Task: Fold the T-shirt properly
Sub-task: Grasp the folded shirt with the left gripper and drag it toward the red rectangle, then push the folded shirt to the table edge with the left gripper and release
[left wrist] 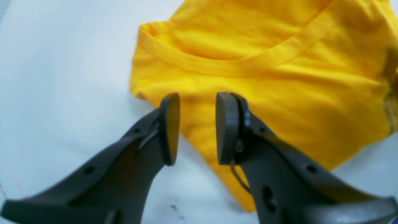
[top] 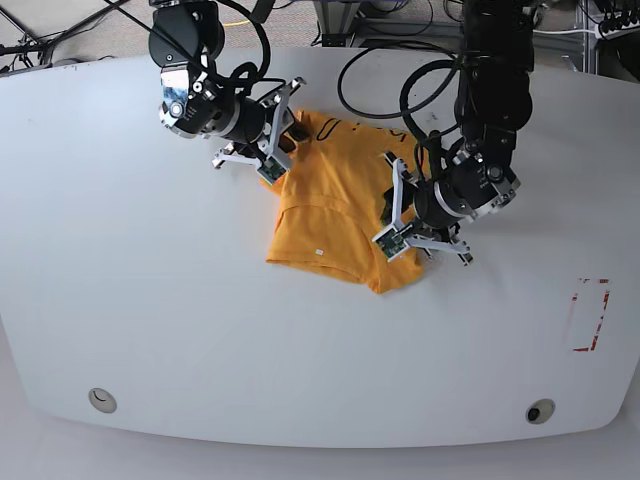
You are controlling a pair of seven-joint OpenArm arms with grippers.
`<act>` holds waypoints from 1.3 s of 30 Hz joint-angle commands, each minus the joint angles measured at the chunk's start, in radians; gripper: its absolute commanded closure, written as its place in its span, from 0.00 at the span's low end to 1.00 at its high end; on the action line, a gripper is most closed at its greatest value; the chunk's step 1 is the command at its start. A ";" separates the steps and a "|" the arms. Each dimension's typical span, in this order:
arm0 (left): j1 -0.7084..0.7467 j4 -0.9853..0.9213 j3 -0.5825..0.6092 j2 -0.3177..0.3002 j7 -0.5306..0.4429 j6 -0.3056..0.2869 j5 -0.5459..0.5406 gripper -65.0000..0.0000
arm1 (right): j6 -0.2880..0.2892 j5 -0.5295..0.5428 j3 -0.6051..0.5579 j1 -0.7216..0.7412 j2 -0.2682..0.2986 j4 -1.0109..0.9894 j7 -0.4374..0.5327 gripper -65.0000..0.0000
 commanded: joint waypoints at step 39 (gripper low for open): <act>-0.006 -0.612 -0.045 -0.230 -0.551 0.580 -0.009 0.29 | 0.005 0.012 0.447 0.031 0.084 0.077 -0.054 0.78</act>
